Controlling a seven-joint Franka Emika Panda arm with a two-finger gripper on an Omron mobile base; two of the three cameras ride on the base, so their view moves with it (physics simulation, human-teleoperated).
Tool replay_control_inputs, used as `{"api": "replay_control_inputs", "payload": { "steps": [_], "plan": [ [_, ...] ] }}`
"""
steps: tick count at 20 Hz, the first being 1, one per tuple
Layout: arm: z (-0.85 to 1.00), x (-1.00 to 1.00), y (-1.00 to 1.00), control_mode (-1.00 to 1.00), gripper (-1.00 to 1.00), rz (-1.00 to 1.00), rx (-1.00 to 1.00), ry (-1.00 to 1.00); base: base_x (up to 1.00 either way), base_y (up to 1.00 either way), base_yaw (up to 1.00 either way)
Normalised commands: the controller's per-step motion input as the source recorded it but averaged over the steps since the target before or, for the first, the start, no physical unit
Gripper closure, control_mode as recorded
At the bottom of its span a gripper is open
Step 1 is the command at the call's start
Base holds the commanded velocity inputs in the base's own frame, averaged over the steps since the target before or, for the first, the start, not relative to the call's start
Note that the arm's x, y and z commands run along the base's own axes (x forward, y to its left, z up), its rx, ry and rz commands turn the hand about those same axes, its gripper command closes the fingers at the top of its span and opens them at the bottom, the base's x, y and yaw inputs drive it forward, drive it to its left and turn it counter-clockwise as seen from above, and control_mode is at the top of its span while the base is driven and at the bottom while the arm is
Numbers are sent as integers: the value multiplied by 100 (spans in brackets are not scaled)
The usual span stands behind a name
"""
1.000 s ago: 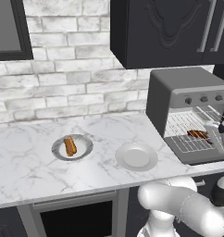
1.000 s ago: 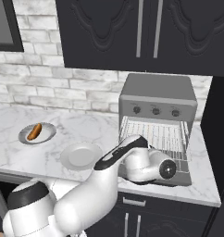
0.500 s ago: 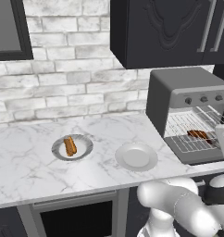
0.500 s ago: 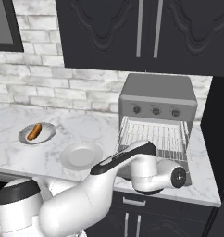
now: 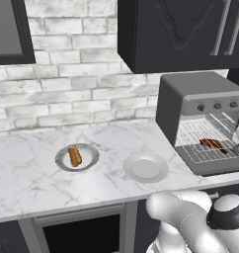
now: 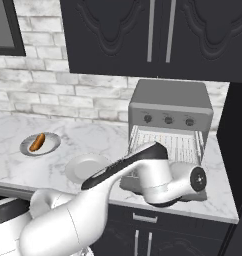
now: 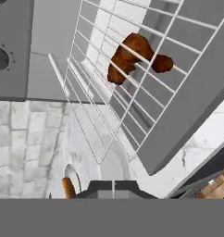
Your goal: Open the toaster oven door. Place the hotdog bun on the top rack in the toaster oven and place the chicken drumstick on the bottom rack.
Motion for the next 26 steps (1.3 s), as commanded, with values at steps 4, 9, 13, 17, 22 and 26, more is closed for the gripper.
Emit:
{"api": "replay_control_inputs", "payload": {
  "steps": [4, 9, 13, 17, 22, 26],
  "plan": [
    [8, -13, 98, -100, 100, 9, -17, 16, 0, 0, 0],
    [8, 3, 100, -100, 100, 13, -12, 21, 0, 0, 0],
    [16, 22, 100, -100, 100, 16, -3, 23, 0, 0, 0],
    [11, 52, 100, -100, 100, 22, -5, 24, 0, 0, 0],
    [5, 68, 100, -100, 100, 27, -5, 21, 0, 0, 0],
    [9, 70, 100, -100, 100, 26, -1, 17, 0, 0, 0]
  ]
}}
